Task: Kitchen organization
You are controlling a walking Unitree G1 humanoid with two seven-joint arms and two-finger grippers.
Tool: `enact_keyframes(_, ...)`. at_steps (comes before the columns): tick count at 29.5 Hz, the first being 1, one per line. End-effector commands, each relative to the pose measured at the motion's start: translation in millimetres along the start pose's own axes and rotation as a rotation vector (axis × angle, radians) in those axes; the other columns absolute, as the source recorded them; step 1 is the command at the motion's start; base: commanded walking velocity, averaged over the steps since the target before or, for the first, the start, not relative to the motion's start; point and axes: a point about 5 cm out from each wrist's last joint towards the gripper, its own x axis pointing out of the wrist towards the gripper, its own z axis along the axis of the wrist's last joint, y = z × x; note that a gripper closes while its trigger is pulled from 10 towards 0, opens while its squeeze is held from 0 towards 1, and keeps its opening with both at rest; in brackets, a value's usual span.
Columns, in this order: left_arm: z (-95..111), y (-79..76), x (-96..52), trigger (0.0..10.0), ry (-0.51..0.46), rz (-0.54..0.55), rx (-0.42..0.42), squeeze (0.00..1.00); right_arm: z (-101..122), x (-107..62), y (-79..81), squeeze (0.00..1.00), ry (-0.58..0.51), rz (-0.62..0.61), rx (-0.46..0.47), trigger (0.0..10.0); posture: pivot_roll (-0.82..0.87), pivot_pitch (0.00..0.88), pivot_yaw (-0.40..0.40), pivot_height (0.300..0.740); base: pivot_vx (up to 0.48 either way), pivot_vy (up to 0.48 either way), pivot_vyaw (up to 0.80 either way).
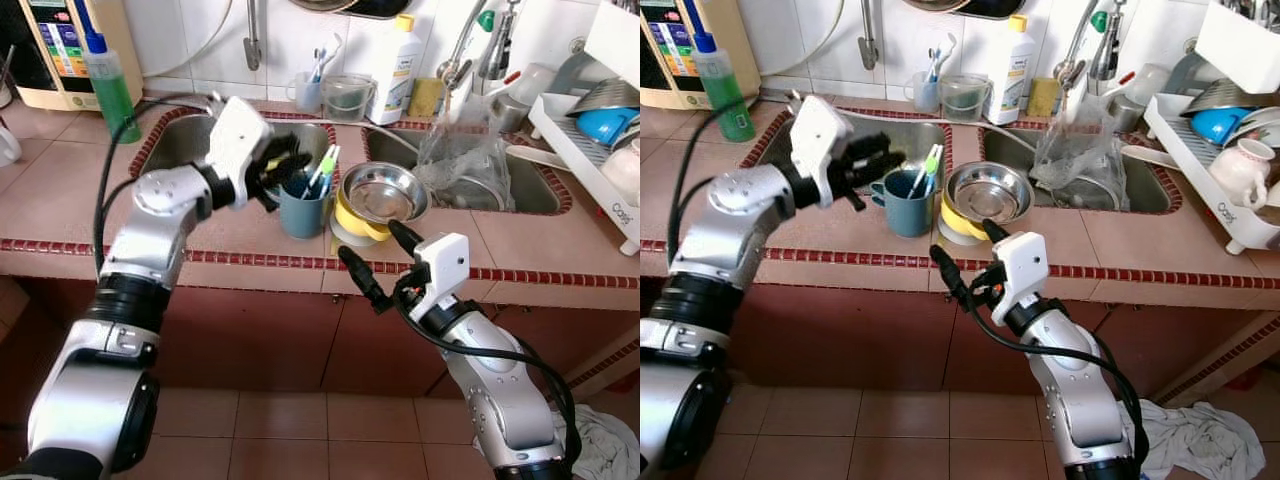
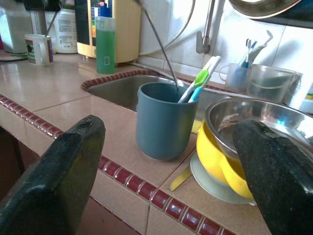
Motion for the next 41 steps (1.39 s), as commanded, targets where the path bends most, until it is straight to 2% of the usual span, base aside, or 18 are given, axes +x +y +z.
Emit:
enact_keyframes(1, 14.2, 2.1, 1.5, 10.0, -0.035, -0.008, 0.035, 0.0, 1.2, 1.6, -2.1, 0.0, -0.005, 0.0, -0.007, 10.0, 0.0, 0.0, -0.048, 0.74, 0.0, 0.0, 0.0)
enact_keyframes(12, 26.4, 14.4, -4.9, 10.0, -0.064, 0.024, 0.059, 0.0, 3.0, 4.2, -3.7, 0.0, -0.012, 0.001, -0.01, 10.0, 0.0, 0.0, -0.051, 0.74, 0.0, 0.0, 0.0)
enact_keyframes(15, 27.1, 22.6, -8.3, 10.0, -0.08, 0.087, 0.037, 0.0, 5.1, 5.2, -6.0, 0.0, -0.027, -0.021, -0.016, 10.0, 0.0, 0.0, -0.05, 0.74, 0.0, 0.0, 0.0)
enact_keyframes(18, 20.8, 26.9, -10.8, 10.0, -0.073, 0.155, 0.016, 0.0, 6.9, 5.4, -9.1, 0.0, -0.038, -0.043, -0.013, 10.0, 0.0, 0.0, -0.05, 0.74, 0.0, 0.0, 0.0)
enact_keyframes(27, -3.3, 24.1, -16.8, 10.0, -0.061, 0.335, -0.064, 0.0, 11.6, 5.0, -17.3, 0.0, -0.066, -0.094, -0.026, 10.0, 0.0, 0.0, -0.056, 0.74, 0.0, 0.0, 0.0)
enact_keyframes(33, -27.5, 20.2, -26.8, 10.0, -0.026, 0.503, -0.139, 0.0, 21.1, 3.5, -34.3, 0.0, -0.118, -0.218, -0.049, 10.0, 0.0, 0.0, -0.063, 0.74, 0.0, 0.0, 0.0)
enact_keyframes(38, -39.2, 20.7, -37.0, 10.0, -0.005, 0.587, -0.16, 0.0, 24.7, 1.3, -40.5, 0.0, -0.131, -0.254, -0.056, 10.0, 0.0, 0.0, -0.068, 0.74, 0.0, 0.0, 0.0)
enact_keyframes(41, -46.2, 18.8, -41.1, 10.0, 0.013, 0.602, -0.179, 0.0, 25.1, 1.1, -39.7, 0.0, -0.133, -0.245, -0.046, 10.0, 0.0, 0.0, -0.072, 0.74, 0.0, 0.0, 0.0)
